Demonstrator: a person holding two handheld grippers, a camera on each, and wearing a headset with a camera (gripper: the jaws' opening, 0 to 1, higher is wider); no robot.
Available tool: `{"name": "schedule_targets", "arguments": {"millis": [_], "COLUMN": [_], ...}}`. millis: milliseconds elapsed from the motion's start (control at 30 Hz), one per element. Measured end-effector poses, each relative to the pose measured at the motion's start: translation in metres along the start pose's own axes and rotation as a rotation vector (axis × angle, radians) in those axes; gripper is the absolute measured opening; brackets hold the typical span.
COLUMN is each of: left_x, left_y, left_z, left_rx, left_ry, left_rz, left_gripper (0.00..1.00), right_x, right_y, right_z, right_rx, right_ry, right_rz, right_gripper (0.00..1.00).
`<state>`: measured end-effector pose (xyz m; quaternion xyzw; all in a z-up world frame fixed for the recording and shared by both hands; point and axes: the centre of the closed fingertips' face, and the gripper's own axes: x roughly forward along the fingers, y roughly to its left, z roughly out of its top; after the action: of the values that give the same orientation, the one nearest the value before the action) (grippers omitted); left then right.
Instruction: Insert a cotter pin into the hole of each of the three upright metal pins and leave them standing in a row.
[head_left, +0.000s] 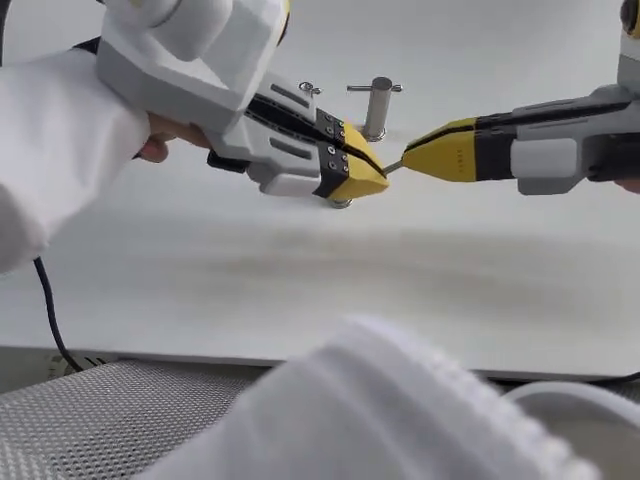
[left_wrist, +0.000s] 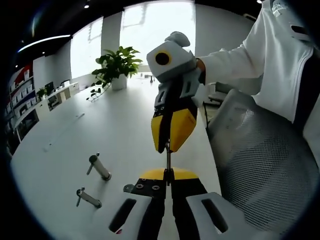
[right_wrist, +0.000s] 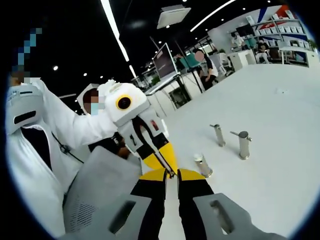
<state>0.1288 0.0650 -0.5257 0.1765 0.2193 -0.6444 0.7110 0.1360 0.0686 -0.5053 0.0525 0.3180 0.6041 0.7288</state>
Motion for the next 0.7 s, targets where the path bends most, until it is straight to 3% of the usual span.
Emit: {"name": "schedule_targets", "arguments": {"millis": [300, 700], "left_x": [0.001, 0.000], "left_y": [0.001, 0.000], "left_z": [-0.001, -0.001], "left_rx": [0.047, 0.099], "left_ry": [0.021, 0.054], "left_rz": [-0.014, -0.022], "left_gripper": [0.01, 0.01], "right_x": [0.006, 0.006], "right_y": [0.004, 0.006], "right_z": [-0.011, -0.015], "right_rx": [-0.019, 0.022], "right_ry": [0.062, 0.077], "right_rz": [0.026, 0.038], "right_gripper": [0.00, 0.00]}}
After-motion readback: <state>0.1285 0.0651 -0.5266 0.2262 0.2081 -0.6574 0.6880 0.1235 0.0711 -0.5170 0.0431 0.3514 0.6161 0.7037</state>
